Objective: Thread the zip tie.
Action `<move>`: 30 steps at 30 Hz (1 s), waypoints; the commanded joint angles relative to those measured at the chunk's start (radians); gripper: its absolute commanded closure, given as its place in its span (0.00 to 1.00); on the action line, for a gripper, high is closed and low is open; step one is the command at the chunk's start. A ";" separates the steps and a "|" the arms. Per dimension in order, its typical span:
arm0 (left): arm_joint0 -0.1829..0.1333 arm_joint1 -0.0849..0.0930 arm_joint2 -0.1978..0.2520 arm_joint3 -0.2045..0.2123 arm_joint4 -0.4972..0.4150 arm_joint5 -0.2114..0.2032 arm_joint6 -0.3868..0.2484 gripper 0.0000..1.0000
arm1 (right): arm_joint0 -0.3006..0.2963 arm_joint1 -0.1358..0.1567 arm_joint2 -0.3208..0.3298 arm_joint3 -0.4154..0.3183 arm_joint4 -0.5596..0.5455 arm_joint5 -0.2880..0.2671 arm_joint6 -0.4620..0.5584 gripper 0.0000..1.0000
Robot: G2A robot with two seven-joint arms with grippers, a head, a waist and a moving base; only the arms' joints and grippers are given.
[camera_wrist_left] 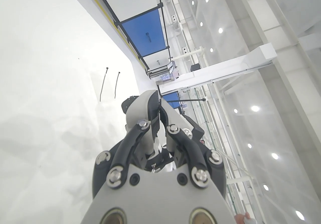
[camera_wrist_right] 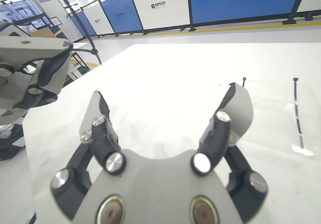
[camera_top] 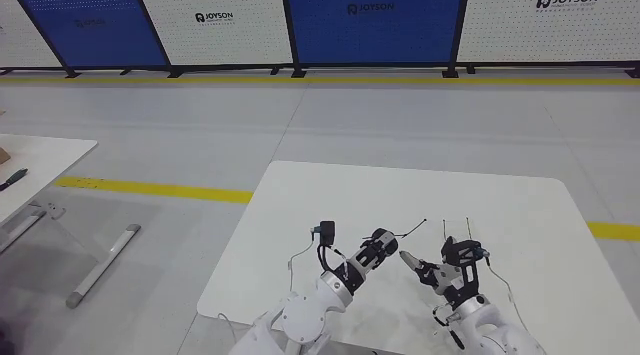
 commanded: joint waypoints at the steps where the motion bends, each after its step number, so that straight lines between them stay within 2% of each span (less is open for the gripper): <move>1: 0.000 0.000 0.000 0.000 0.000 0.000 0.000 1.00 | -0.001 0.000 0.000 0.000 0.001 0.000 0.000 0.00; 7: -0.011 -0.002 0.012 0.012 0.007 0.014 0.004 1.00 | -0.014 0.003 0.010 -0.019 0.051 -0.047 -0.020 0.00; 9: -0.014 -0.005 0.016 0.014 0.002 0.017 0.025 1.00 | -0.018 0.004 0.013 -0.031 0.025 -0.007 0.010 0.00; 24: -0.018 -0.006 0.027 0.016 0.014 0.022 0.022 1.00 | -0.016 0.004 0.015 -0.029 0.059 -0.013 -0.007 0.00; 25: -0.019 -0.006 0.028 0.016 0.016 0.022 0.023 1.00 | -0.016 0.004 0.014 -0.029 0.058 -0.013 -0.006 0.15; 26: -0.019 -0.007 0.029 0.017 0.017 0.022 0.024 1.00 | -0.015 0.004 0.013 -0.029 0.056 -0.011 -0.003 0.25; 27: -0.019 -0.007 0.031 0.016 0.019 0.022 0.024 1.00 | -0.014 0.004 0.012 -0.030 0.055 -0.008 -0.002 0.25; 28: -0.018 -0.007 0.033 0.015 0.022 0.022 0.025 1.00 | -0.013 0.004 0.011 -0.031 0.054 -0.006 0.000 0.43; 29: -0.016 -0.007 0.034 0.012 0.028 0.022 0.025 1.00 | -0.013 0.004 0.009 -0.033 0.052 -0.004 0.002 0.52; 30: -0.015 -0.007 0.035 0.011 0.030 0.022 0.026 1.00 | -0.012 0.004 0.007 -0.033 0.050 -0.002 0.003 0.54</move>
